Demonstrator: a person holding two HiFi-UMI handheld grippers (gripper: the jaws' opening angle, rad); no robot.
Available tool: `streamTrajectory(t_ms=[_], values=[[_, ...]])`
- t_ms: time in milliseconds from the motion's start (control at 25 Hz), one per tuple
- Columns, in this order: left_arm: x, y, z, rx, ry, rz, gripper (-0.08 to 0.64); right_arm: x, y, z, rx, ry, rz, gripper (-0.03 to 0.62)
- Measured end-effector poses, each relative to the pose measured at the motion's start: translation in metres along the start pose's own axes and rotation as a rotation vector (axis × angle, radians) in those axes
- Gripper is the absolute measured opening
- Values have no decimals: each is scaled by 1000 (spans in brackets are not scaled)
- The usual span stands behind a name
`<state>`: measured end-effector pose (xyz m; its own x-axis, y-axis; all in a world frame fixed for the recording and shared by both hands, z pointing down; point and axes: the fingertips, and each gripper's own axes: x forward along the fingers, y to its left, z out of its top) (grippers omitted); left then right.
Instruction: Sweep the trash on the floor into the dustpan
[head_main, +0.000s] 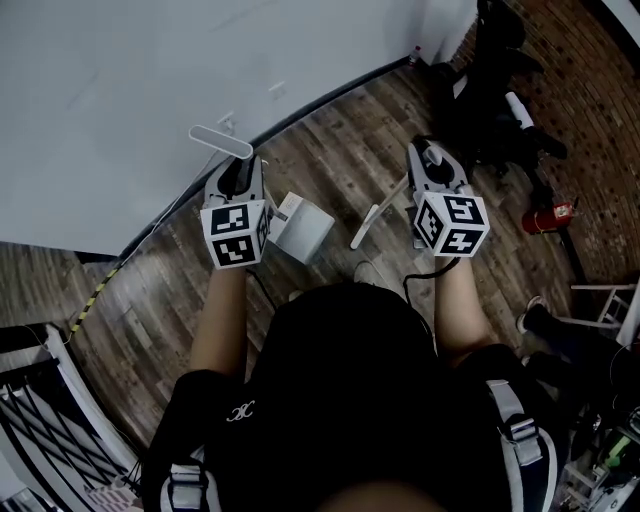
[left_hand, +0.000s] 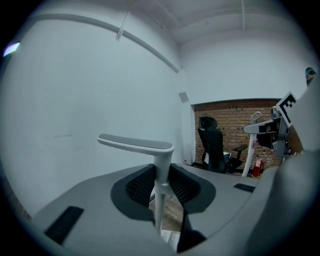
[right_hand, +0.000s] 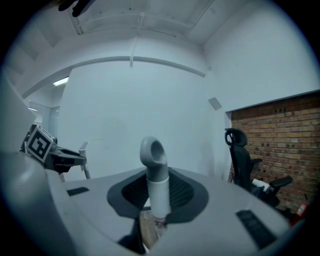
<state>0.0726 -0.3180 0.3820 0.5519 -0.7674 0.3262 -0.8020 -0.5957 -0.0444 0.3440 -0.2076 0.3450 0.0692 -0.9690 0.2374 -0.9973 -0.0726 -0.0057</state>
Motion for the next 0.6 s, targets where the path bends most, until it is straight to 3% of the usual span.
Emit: streamTrajectory(t_ms=[240,600], values=[[8,-7,10,-19,-3,26,95,-2,-21,-5,12,-3,-9,78],[13,-28,17,-2,3,-1,95,-5,-37,-4,29,-7,-10,78]])
